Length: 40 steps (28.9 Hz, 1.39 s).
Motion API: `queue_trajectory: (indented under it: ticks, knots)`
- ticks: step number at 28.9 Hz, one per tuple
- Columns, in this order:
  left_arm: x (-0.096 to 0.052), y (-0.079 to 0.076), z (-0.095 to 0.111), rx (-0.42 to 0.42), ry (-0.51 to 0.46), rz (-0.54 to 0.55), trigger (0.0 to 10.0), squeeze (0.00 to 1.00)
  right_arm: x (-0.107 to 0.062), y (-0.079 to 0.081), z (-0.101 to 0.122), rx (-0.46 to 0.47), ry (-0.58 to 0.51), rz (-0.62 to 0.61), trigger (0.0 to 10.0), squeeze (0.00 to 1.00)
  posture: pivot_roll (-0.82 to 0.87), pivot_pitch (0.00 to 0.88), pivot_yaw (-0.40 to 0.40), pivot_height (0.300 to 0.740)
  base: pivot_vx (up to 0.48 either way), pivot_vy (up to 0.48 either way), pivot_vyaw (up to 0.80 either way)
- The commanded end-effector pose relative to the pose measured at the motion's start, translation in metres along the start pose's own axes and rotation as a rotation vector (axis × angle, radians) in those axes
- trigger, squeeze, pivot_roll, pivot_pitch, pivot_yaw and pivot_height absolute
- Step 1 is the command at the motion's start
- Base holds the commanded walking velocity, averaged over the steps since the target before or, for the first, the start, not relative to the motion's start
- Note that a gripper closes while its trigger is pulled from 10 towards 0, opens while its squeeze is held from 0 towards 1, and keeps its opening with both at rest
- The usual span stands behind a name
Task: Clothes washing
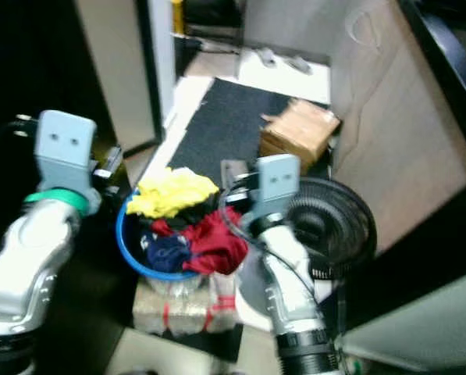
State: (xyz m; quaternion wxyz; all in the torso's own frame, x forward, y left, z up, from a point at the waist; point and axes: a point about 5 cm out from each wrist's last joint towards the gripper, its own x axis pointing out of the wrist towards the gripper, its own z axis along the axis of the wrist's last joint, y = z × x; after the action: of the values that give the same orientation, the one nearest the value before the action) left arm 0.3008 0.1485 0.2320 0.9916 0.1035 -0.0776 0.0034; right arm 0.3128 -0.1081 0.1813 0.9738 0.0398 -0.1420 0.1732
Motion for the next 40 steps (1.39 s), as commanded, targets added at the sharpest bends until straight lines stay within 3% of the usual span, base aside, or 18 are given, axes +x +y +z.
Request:
queue_trajectory:
  ticks: [1,15,22,24,26,27,28,30,32,35,36,38,40]
  knots:
    - [-0.001,-0.009,-0.002,-0.009,0.015,-0.033,10.0,0.00,-0.006,-0.011,-0.005,0.006,0.023,-0.040,10.0,0.00,0.03,0.066,-0.006,0.740,0.000,0.000,0.00]
    - [-0.001,-0.009,-0.004,-0.008,0.022,-0.036,10.0,0.00,-0.007,-0.011,-0.007,0.002,0.030,-0.043,10.0,0.00,0.03,0.069,-0.005,0.740,0.000,0.000,0.00]
    - [-0.003,-0.011,-0.014,-0.028,0.070,-0.083,10.0,0.00,-0.008,-0.015,-0.009,0.001,0.037,-0.062,10.0,0.00,0.03,0.073,-0.004,0.740,0.000,0.000,0.00]
    - [0.000,0.009,-0.030,-0.112,0.123,-0.039,10.0,0.00,-0.003,-0.026,-0.006,0.003,0.021,-0.107,10.0,0.00,0.03,0.072,-0.006,0.740,0.000,0.000,0.00]
    - [0.000,0.009,-0.030,-0.112,0.123,-0.039,10.0,0.00,-0.003,-0.026,-0.006,0.003,0.021,-0.107,10.0,0.00,0.03,0.072,-0.006,0.740,0.000,0.000,0.00]
    - [0.002,0.022,-0.037,-0.118,0.116,-0.022,10.0,0.00,0.001,-0.035,-0.007,0.011,0.024,-0.143,10.0,0.00,0.03,0.070,-0.006,0.740,0.000,0.000,0.00]
    - [0.002,0.022,-0.037,-0.118,0.116,-0.022,10.0,0.00,0.001,-0.035,-0.007,0.011,0.024,-0.143,10.0,0.00,0.03,0.070,-0.006,0.740,0.000,0.000,0.00]
    - [0.005,0.042,-0.055,-0.078,0.104,0.013,10.0,0.00,0.001,-0.053,-0.017,0.006,0.063,-0.216,10.0,0.00,0.03,0.066,-0.006,0.740,0.000,0.000,0.00]
    - [0.005,0.042,-0.055,-0.078,0.104,0.013,10.0,0.00,0.001,-0.053,-0.017,0.006,0.063,-0.216,10.0,0.00,0.03,0.066,-0.006,0.740,0.000,0.000,0.00]
    - [0.002,0.051,-0.083,-0.041,0.161,0.060,10.0,0.00,-0.008,-0.063,-0.033,-0.021,0.130,-0.256,10.0,0.00,0.03,0.067,-0.006,0.740,0.000,0.000,0.00]
    - [0.002,0.051,-0.083,-0.041,0.161,0.060,10.0,0.00,-0.008,-0.063,-0.033,-0.021,0.130,-0.256,10.0,0.00,0.03,0.067,-0.006,0.740,0.000,0.000,0.00]
    - [-0.001,0.050,-0.095,-0.019,0.189,0.063,10.0,0.00,-0.014,-0.064,-0.042,-0.038,0.166,-0.254,10.0,0.00,0.02,0.067,-0.004,0.740,0.000,0.000,0.00]
    - [-0.006,0.038,-0.105,-0.014,0.216,0.028,10.0,0.00,-0.027,-0.060,-0.060,-0.053,0.234,-0.241,10.0,0.00,0.02,0.068,-0.002,0.740,0.000,0.000,0.00]
